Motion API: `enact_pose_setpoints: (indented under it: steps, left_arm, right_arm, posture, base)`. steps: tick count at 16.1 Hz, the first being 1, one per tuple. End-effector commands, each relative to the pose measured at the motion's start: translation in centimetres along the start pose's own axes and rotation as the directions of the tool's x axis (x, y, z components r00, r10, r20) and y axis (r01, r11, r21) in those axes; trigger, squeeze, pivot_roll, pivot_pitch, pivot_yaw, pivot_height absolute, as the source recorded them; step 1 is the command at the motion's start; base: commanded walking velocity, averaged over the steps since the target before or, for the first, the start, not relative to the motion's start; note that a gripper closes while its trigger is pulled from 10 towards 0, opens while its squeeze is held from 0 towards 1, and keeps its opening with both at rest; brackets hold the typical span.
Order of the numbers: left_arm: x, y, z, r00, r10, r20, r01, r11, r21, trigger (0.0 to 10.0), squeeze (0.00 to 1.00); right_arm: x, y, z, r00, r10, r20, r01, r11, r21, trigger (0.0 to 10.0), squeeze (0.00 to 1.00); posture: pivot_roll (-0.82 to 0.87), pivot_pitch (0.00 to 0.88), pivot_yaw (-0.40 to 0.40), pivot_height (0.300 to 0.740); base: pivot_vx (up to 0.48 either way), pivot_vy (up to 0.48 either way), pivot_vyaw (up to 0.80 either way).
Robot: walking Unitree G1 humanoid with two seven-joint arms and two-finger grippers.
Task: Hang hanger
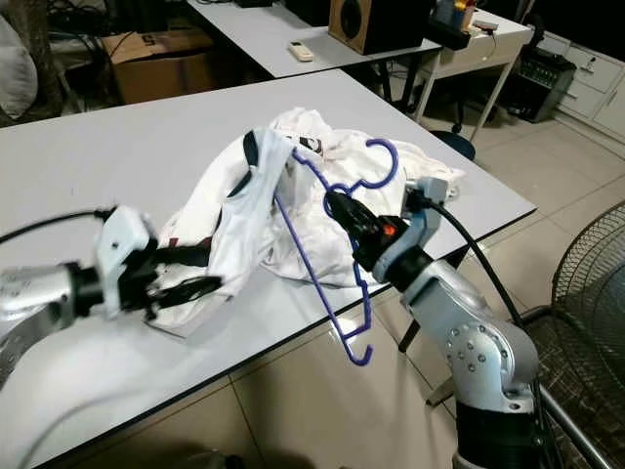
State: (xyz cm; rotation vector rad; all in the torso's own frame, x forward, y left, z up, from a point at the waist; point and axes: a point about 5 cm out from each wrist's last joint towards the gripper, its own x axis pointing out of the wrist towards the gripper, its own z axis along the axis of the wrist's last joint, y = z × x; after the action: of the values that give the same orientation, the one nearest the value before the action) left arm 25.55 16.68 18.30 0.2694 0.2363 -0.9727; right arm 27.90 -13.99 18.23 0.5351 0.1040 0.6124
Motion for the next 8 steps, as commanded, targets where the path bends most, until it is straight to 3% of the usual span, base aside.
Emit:
enact_pose_setpoints:
  steps: [1, 2, 3, 4, 6, 8]
  left_arm:
    - [1.6, -1.0, 0.2, 1.000, -0.024, -0.002, 0.024, 1.000, 0.016, 10.0, 1.00]
    - [3.6, -1.9, 0.1, 0.999, -0.040, -0.004, 0.040, 0.995, 0.095, 10.0, 0.27]
    - [3.8, -2.2, 0.0, 0.998, -0.057, -0.005, 0.058, 0.991, 0.120, 10.0, 0.27]
    - [4.1, -2.6, -0.1, 0.996, -0.084, -0.007, 0.084, 0.986, 0.146, 10.0, 0.00]
    - [4.6, -2.9, -1.1, 0.994, -0.088, -0.067, 0.099, 0.976, 0.195, 10.0, 0.00]
    - [5.2, -1.8, -2.9, 0.988, 0.024, -0.153, 0.021, 0.960, 0.281, 9.7, 0.00]
  right_arm:
    - [0.1, 0.0, 0.4, 1.000, -0.004, 0.004, 0.004, 1.000, 0.004, 10.0, 0.00]
    - [0.3, 0.2, 0.5, 1.000, 0.004, 0.006, -0.004, 1.000, 0.005, 10.0, 0.00]
    - [0.3, 0.2, 0.6, 1.000, 0.006, 0.006, -0.006, 1.000, 0.004, 10.0, 0.00]
    - [0.4, 0.2, 0.7, 1.000, 0.007, 0.006, -0.007, 1.000, 0.004, 10.0, 0.00]
    - [0.4, 0.2, 0.7, 1.000, 0.006, 0.005, -0.006, 1.000, 0.002, 10.0, 0.00]
    - [0.3, 0.4, 0.8, 1.000, 0.009, 0.005, -0.009, 1.000, 0.000, 10.0, 0.00]
  posture:
    - [-0.11, 0.000, -0.045, 0.740]
    - [-0.12, 0.000, -0.045, 0.740]
    - [-0.12, 0.000, -0.045, 0.740]
    - [-0.12, 0.000, -0.046, 0.740]
    - [-0.12, 0.000, -0.046, 0.740]
    - [-0.13, 0.000, -0.040, 0.740]
  base:
    - [0.000, 0.000, 0.00]
    - [0.000, 0.000, 0.00]
    - [0.000, 0.000, 0.00]
    - [0.000, 0.000, 0.00]
    - [0.000, 0.000, 0.00]
    - [0.000, 0.000, 0.00]
